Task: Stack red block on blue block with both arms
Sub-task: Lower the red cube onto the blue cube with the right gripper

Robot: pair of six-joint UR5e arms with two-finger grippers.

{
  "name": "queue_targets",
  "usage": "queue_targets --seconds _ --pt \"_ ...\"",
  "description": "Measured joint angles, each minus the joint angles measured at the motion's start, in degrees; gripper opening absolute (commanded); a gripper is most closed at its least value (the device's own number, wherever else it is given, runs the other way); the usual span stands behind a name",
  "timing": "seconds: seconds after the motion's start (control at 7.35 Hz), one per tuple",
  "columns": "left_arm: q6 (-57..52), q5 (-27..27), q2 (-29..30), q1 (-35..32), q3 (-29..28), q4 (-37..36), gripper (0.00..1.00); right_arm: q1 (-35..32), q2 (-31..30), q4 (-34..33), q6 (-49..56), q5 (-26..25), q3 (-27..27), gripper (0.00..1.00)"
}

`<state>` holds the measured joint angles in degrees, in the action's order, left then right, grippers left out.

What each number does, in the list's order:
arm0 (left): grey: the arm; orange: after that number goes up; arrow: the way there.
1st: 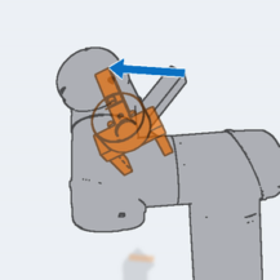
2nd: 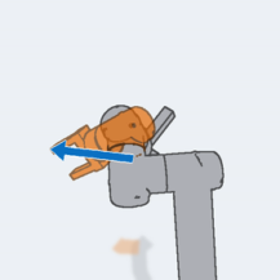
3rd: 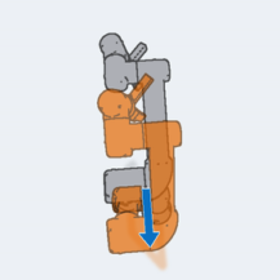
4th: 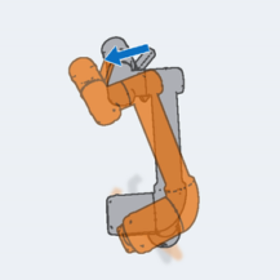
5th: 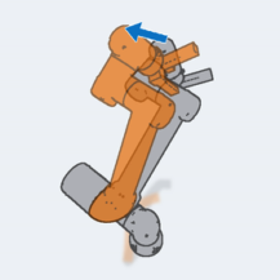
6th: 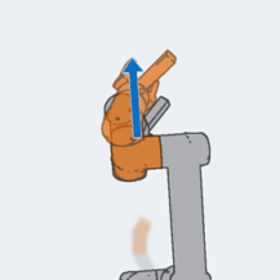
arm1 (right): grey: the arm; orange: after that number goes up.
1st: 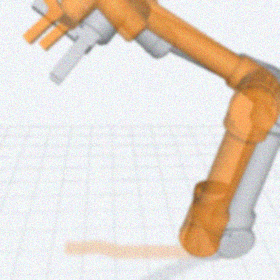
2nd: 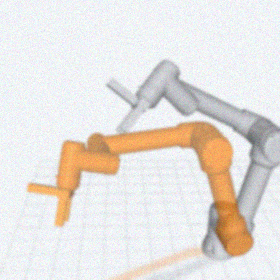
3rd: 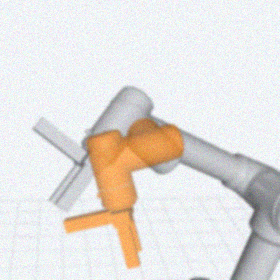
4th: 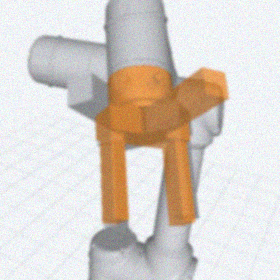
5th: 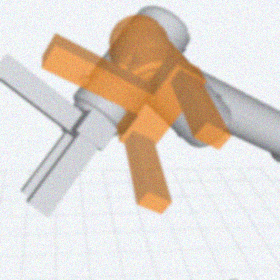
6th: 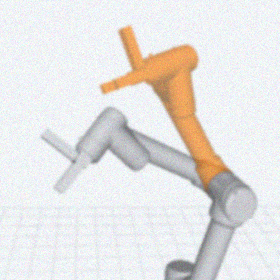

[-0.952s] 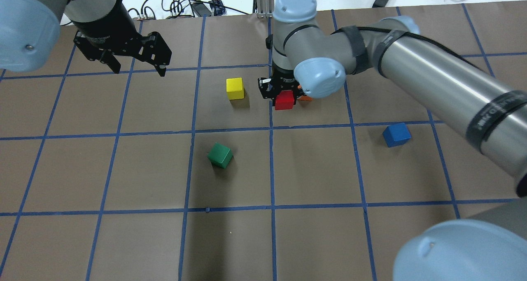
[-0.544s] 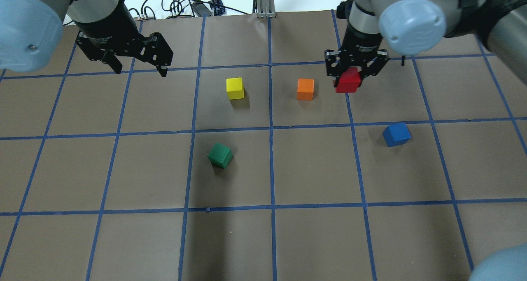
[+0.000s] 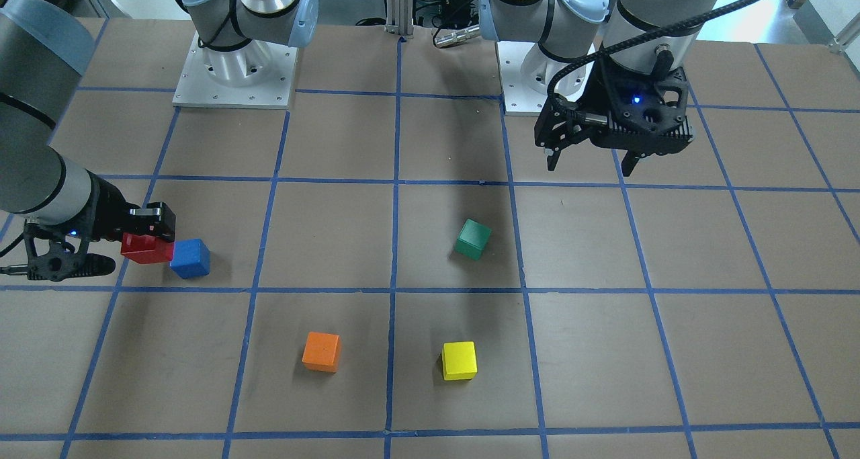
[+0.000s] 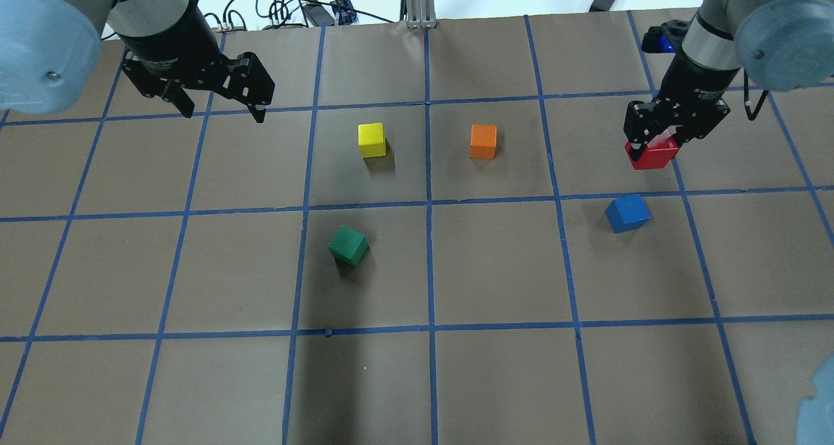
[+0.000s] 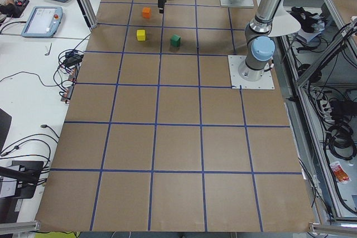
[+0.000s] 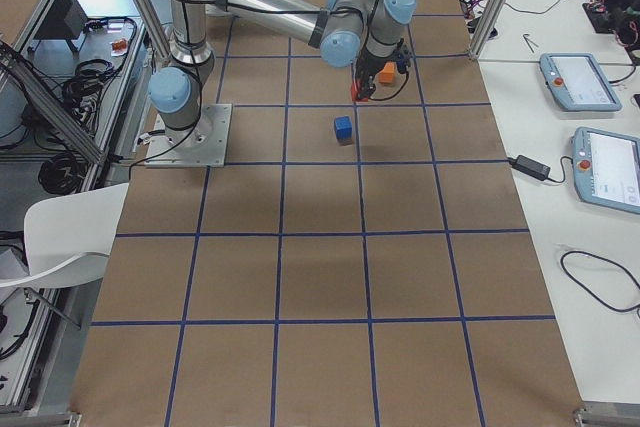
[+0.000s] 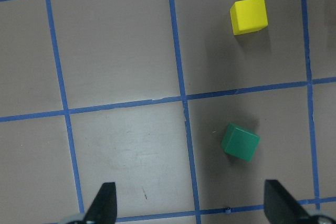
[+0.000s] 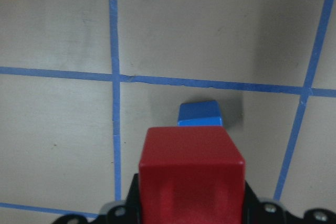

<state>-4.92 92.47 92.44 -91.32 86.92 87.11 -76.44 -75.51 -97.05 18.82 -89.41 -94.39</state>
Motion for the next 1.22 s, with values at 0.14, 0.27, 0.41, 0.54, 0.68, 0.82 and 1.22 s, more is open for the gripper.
queue_targets --seconds 0.14,0.27,0.41,0.54,0.68,0.82,1.22 --pt "0.0 -0.1 0.0 0.0 0.0 0.0 1.0 0.5 -0.1 -2.7 2.1 -1.6 -2.4 0.0" --pt "0.0 -0.2 0.0 0.0 0.0 0.0 1.0 0.6 -0.2 -6.3 4.5 -2.7 -4.8 0.0" --pt "0.1 -0.3 0.1 0.0 0.0 0.0 1.0 0.6 -0.4 -10.0 6.2 -3.1 -7.2 0.0" --pt "0.2 -0.3 0.0 0.0 0.0 0.0 1.0 0.6 -0.8 -12.6 7.0 -3.2 -9.4 0.0" --pt "0.2 -0.3 0.0 0.0 0.0 0.0 1.0 0.6 -1.3 -14.0 7.3 -3.1 -11.1 0.0" --pt "0.2 -0.4 0.0 0.0 0.0 0.0 1.0 0.6 -1.5 -14.6 7.4 -2.9 -12.2 0.0" --pt "0.2 -0.4 0.0 0.0 0.0 0.0 1.0 0.6 -1.3 -16.4 7.2 -2.6 -14.2 0.0"
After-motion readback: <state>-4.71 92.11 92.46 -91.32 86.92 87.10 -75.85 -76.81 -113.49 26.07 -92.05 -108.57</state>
